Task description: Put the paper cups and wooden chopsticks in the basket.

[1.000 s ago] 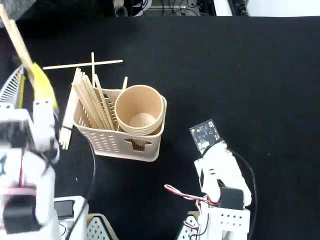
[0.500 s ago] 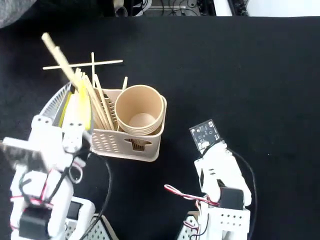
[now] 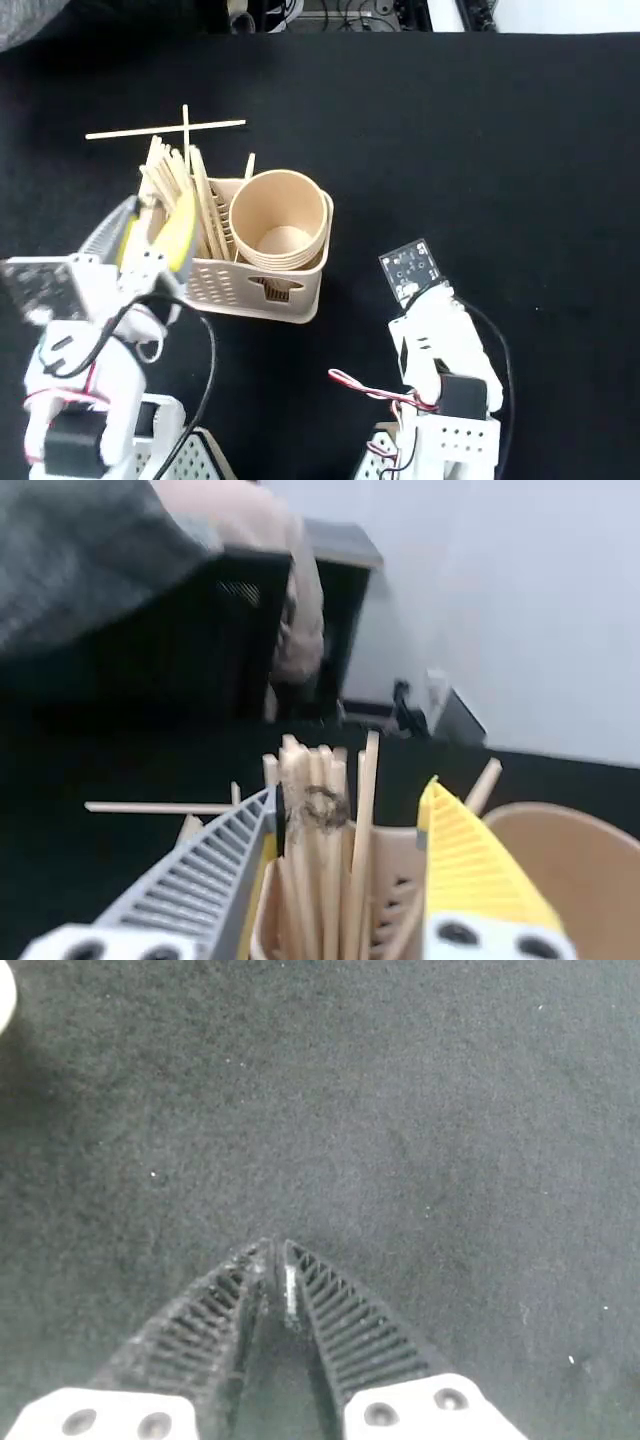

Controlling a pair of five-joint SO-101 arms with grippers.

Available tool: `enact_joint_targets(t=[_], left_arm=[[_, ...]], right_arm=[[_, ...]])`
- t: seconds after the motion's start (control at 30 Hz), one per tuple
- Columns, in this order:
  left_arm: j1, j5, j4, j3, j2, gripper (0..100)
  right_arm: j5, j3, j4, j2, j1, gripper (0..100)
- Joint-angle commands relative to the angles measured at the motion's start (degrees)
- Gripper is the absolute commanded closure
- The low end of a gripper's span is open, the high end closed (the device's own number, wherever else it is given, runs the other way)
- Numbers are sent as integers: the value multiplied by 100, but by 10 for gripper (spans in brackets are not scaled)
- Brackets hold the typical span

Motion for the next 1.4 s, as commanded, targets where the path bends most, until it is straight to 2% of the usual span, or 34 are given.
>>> enact_joint_targets(t=[0.0,0.1,0.33,0.5,0.7,1.03,1.37], left_arm=[[-295,-299,440,-866,360,762],[-576,-457,976,-1525,1090,762],[-2448,-475,1398,-2862,3560,762],[-3046,-527,1670,-3644,5222,761],[-3046,-712,1626,-4127,6813,761],[-2070,-1987,1635,-4593,9301,762],[-1657,-2013,1635,-5930,11429,763]], right_arm=[[44,-13,18,-400,53,985],[44,-13,18,-400,53,985],[44,-13,18,-400,53,985],[44,-13,18,-400,53,985],[44,-13,18,-400,53,985],[44,-13,18,-400,53,985],[44,-13,18,-400,53,985]])
